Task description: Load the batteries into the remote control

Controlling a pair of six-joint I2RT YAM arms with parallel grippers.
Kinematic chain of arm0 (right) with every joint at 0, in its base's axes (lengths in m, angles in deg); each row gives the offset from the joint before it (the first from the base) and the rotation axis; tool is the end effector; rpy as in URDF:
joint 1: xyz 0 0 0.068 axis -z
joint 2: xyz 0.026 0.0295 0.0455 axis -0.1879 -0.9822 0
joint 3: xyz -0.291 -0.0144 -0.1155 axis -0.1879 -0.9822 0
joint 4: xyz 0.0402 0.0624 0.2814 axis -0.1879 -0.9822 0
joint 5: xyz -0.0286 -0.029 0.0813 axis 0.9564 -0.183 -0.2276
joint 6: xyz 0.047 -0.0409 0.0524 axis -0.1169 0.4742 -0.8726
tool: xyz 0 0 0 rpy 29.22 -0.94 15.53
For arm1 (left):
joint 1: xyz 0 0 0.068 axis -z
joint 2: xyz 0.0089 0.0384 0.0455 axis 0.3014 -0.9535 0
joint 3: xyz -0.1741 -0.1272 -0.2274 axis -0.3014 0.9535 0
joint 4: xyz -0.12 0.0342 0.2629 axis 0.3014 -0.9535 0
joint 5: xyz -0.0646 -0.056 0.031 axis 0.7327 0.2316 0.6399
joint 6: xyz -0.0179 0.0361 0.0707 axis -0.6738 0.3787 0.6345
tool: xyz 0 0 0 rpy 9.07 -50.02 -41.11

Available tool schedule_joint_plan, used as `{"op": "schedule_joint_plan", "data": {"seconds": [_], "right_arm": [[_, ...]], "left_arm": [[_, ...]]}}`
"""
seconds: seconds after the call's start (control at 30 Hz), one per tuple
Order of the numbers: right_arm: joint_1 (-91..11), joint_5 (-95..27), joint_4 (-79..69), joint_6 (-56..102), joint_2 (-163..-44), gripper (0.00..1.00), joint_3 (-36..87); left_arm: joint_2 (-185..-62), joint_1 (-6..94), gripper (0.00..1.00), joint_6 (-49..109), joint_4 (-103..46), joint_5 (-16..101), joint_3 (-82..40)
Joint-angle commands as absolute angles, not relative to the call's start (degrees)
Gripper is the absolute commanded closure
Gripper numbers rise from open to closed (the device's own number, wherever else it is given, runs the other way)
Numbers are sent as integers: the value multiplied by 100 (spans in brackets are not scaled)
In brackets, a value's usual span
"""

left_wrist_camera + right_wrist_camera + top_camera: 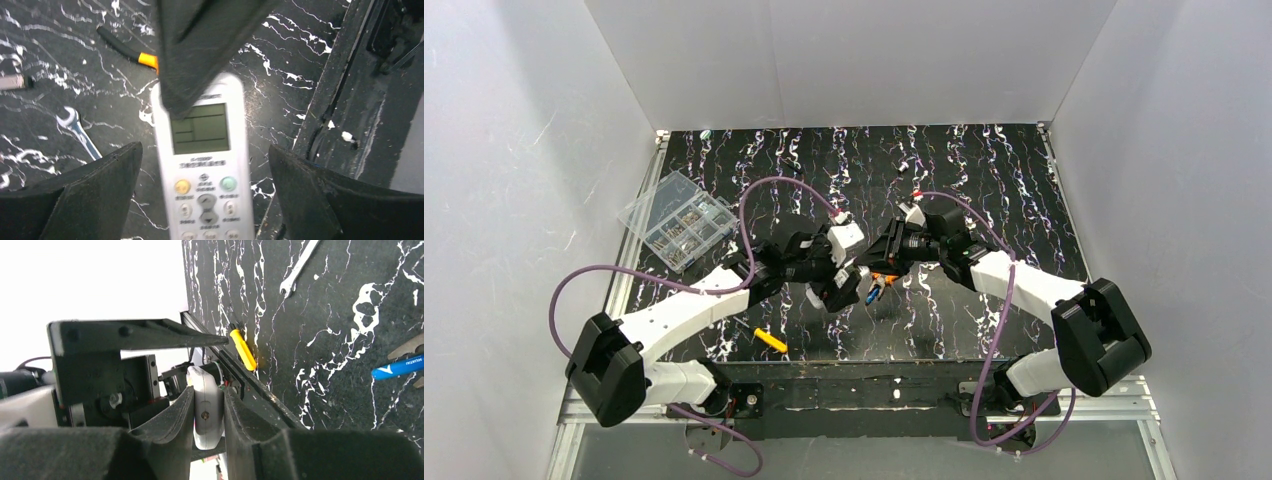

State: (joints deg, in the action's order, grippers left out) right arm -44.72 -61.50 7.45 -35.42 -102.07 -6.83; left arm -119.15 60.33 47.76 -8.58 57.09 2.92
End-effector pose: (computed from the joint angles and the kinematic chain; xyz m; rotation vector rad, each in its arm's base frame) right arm 0.2623 0.2252 0.2423 0.1698 2.3575 1.6072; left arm 0.2296 -0.2498 0.3492 0.9586 1.3364 -0.8080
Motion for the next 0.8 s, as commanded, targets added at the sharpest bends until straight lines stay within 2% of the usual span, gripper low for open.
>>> {"op": "schedule_joint_plan", "data": {"seconds": [0.0, 0.3, 0.5, 0.77], "right_arm": [[-4502, -5980, 712, -4270, -10237, 99, -472], [-4502, -6109, 665, -4766, -10495, 99, -450], [-4493, -6321, 1074, -5015, -10680, 99, -624], [-4498, -6309, 1120, -4968, -10678, 99, -727]], "left_arm": [[-11779, 6504, 2, 5929, -800, 5254, 143], [-12103, 7666, 3, 7959, -1094, 3926, 10], [-12426, 8171, 11, 8747, -613, 2956, 3], [-13028, 8479, 29, 8887, -274, 2143, -351]]}}
